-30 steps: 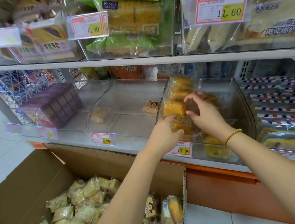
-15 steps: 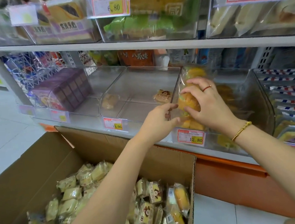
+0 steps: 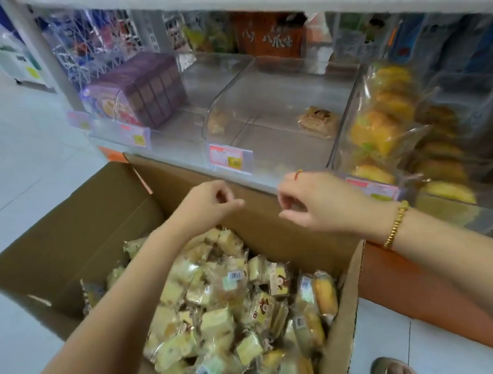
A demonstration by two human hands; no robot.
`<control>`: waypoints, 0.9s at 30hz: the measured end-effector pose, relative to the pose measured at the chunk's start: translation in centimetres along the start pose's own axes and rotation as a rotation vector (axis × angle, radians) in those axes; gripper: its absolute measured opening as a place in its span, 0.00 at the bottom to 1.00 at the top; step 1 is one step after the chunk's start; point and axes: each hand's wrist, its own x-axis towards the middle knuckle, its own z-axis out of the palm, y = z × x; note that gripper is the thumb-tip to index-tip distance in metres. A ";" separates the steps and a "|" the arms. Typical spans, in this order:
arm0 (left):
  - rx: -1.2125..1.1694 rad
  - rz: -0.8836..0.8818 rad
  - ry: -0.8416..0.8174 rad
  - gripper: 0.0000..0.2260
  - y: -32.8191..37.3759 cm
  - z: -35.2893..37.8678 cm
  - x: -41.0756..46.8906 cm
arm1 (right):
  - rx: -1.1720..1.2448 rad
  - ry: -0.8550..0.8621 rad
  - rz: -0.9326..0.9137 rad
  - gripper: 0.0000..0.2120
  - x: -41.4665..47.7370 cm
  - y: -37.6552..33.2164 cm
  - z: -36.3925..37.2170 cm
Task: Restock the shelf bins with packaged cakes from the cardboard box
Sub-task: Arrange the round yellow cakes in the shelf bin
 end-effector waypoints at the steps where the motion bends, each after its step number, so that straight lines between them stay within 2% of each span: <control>1: 0.041 -0.076 -0.037 0.11 -2.0 -0.1 -0.4 | -0.006 -0.131 0.006 0.07 0.9 -0.6 1.3; 5: 0.315 -0.382 -0.341 0.11 -10.0 0.3 -2.1 | 0.054 -0.516 0.083 0.07 4.3 -2.2 6.7; 8: 0.530 -0.515 -0.546 0.19 -15.4 0.8 -4.0 | 0.085 -0.726 0.153 0.17 6.3 -3.1 11.7; 11: 0.630 -0.561 -0.585 0.14 -18.7 0.8 -5.7 | 0.136 -0.840 0.176 0.20 7.4 -4.0 16.6; 14: 0.663 -0.526 -0.569 0.16 -20.0 1.3 -6.4 | 0.229 -0.952 0.208 0.17 7.2 -4.6 20.4; 18: 0.707 -0.425 -0.574 0.12 -20.7 2.3 -6.1 | 0.306 -1.251 0.327 0.13 4.6 -4.4 24.8; 20: 0.721 -0.392 -0.656 0.10 -21.3 3.3 -6.2 | 0.247 -1.419 0.377 0.20 2.4 -4.2 26.2; 23: 0.737 -0.459 -0.867 0.14 -21.5 4.4 -6.5 | 0.078 -1.591 0.299 0.32 -0.7 -4.5 27.7; 24: 0.732 -0.504 -0.925 0.15 -21.4 4.5 -6.7 | 0.062 -1.608 0.293 0.31 -1.4 -4.7 28.0; 27: 0.731 -0.617 -1.055 0.13 -20.4 4.3 -6.7 | 0.054 -1.668 0.339 0.18 -1.4 -5.3 27.7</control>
